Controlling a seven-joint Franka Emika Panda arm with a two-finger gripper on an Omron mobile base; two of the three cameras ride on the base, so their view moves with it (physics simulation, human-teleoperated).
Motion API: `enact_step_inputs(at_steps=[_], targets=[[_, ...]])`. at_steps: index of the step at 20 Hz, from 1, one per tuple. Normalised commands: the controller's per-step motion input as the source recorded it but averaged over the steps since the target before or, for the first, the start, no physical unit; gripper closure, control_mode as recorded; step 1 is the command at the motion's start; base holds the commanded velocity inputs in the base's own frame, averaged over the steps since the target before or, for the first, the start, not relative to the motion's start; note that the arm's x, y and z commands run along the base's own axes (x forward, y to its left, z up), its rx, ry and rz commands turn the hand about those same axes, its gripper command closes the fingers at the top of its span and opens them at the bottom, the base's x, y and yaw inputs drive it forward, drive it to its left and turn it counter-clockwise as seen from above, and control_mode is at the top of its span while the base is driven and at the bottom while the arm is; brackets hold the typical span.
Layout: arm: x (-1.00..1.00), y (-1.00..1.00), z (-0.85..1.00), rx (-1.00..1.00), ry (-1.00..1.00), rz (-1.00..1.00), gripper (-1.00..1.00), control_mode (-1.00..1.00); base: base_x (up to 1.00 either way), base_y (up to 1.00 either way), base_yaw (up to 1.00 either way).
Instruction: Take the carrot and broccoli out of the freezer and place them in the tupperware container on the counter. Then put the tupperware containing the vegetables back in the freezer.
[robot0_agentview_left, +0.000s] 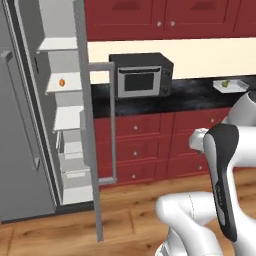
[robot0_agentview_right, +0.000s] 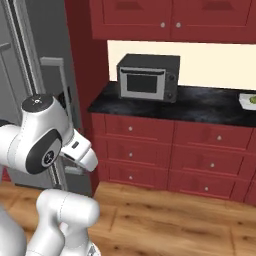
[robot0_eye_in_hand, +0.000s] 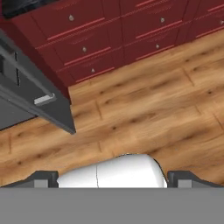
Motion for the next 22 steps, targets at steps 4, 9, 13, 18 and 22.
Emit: enact_step_inputs(at_steps=[4,9,13,18,22], targets=[[0.0,0.0,0.0,0.0,0.0,0.0,-1.0,1.0,-0.28,1.0,-0.04],[0.0,0.0,0.0,0.0,0.0,0.0,-1.0,1.0,-0.13,1.0,-0.04],[0.0,0.0,0.0,0.0,0.0,0.0,-1.0,1.0,0.0,1.0,-0.02],[0.0,0.0,0.0,0.0,0.0,0.0,-1.0,1.0,0.25,0.92,-0.01],[0.0,0.0,0.0,0.0,0.0,0.0,-1.0,1.0,0.76,0.4,0.0]])
